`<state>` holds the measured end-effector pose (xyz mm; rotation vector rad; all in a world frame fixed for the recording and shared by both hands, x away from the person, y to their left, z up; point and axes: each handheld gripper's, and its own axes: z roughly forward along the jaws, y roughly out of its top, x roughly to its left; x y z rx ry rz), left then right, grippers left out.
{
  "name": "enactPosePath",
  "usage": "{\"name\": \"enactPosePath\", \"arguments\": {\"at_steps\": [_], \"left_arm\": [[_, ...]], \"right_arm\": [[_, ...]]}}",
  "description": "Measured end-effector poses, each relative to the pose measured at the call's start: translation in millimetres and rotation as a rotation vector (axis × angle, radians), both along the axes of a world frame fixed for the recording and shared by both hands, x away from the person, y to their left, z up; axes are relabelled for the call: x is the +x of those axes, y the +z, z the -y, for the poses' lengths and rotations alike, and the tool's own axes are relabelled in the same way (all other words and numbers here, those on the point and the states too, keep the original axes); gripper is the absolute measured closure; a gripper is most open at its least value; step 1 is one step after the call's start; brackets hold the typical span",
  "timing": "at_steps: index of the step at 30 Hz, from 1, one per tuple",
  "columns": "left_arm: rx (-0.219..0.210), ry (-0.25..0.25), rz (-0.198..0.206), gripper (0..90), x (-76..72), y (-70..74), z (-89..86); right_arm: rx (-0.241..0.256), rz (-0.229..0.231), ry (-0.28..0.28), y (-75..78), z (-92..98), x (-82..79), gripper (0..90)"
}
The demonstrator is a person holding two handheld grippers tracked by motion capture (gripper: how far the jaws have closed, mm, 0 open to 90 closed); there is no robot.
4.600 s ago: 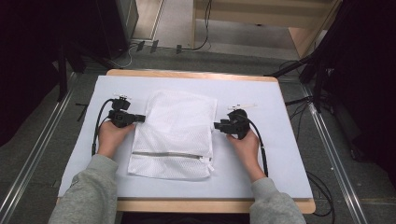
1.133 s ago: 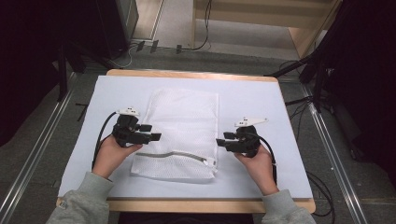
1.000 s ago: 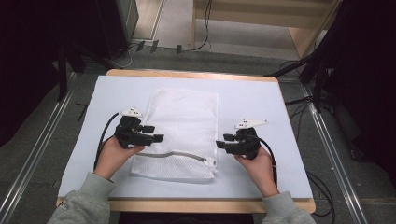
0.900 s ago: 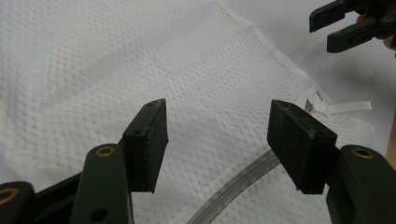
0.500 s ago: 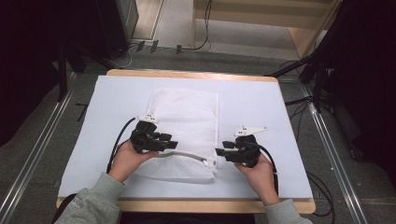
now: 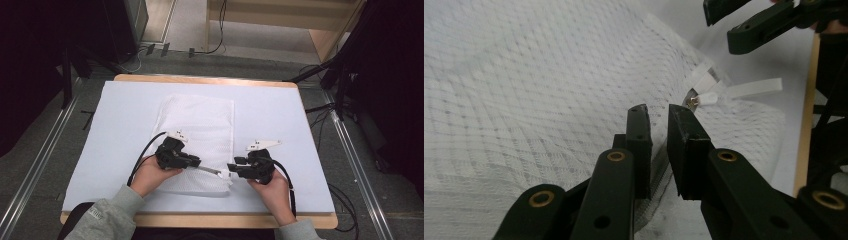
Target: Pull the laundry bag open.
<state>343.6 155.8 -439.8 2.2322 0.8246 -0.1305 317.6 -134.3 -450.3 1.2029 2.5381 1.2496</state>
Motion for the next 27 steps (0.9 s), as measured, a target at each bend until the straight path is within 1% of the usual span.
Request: {"name": "enactPosePath", "arguments": {"at_steps": [1,5,6,7,8,10,11,12,14,15,18,21,23,24,27], "left_arm": [[0.011,-0.004,-0.005,81.1,0.3,-2.3,1.0],[0.019,-0.014,-0.017,81.2,-0.6,-7.9,4.0],[0.028,-0.018,-0.014,81.2,-0.9,-8.7,4.3],[0.028,-0.019,-0.017,81.1,-1.7,-9.9,5.1],[0.035,-0.023,-0.017,81.1,-2.6,-11.1,5.6],[0.044,-0.034,-0.018,80.9,-4.0,-13.8,7.7],[0.051,-0.030,-0.016,80.6,-5.3,-15.1,9.4],[0.052,-0.035,-0.016,80.4,-5.9,-16.3,10.5],[0.055,-0.047,-0.020,79.6,-7.6,-18.6,12.9],[0.061,-0.048,-0.016,79.4,-8.9,-19.4,13.9],[0.053,-0.045,-0.008,78.9,-13.1,-20.6,15.9],[0.052,-0.047,-0.006,79.2,-13.8,-20.9,15.6],[0.050,-0.049,0.003,80.6,-14.2,-21.8,14.9],[0.055,-0.050,0.010,83.8,-14.2,-22.1,14.5],[0.049,-0.042,0.013,86.3,-13.6,-23.5,13.1]], "right_arm": [[0.000,0.000,0.000,0.0,0.0,0.0,60.2],[-0.007,0.006,0.010,-0.9,-3.0,-0.5,64.3],[-0.007,0.004,0.013,-1.3,-3.8,-0.4,65.3],[-0.002,-0.007,0.015,-2.2,-5.6,0.0,68.8],[-0.002,-0.007,0.015,-2.2,-5.6,0.0,68.8],[-0.001,-0.020,0.024,-3.7,-7.7,0.4,72.4],[-0.002,-0.030,0.030,-4.4,-8.9,0.2,73.6],[-0.003,-0.030,0.032,-5.3,-10.3,0.1,75.6],[-0.003,-0.042,0.045,-6.5,-12.3,-0.6,80.4],[-0.006,-0.044,0.053,-6.9,-13.0,-0.9,84.0],[-0.020,-0.054,0.062,-8.2,-14.8,-3.4,89.2],[-0.010,-0.077,0.062,-10.2,-14.5,-5.3,90.0],[-0.026,-0.077,0.067,-13.2,-15.4,-5.3,90.0],[-0.039,-0.091,0.064,-16.6,-16.8,-4.9,90.0],[-0.040,-0.097,0.070,-19.2,-18.9,-4.1,90.0]]}}
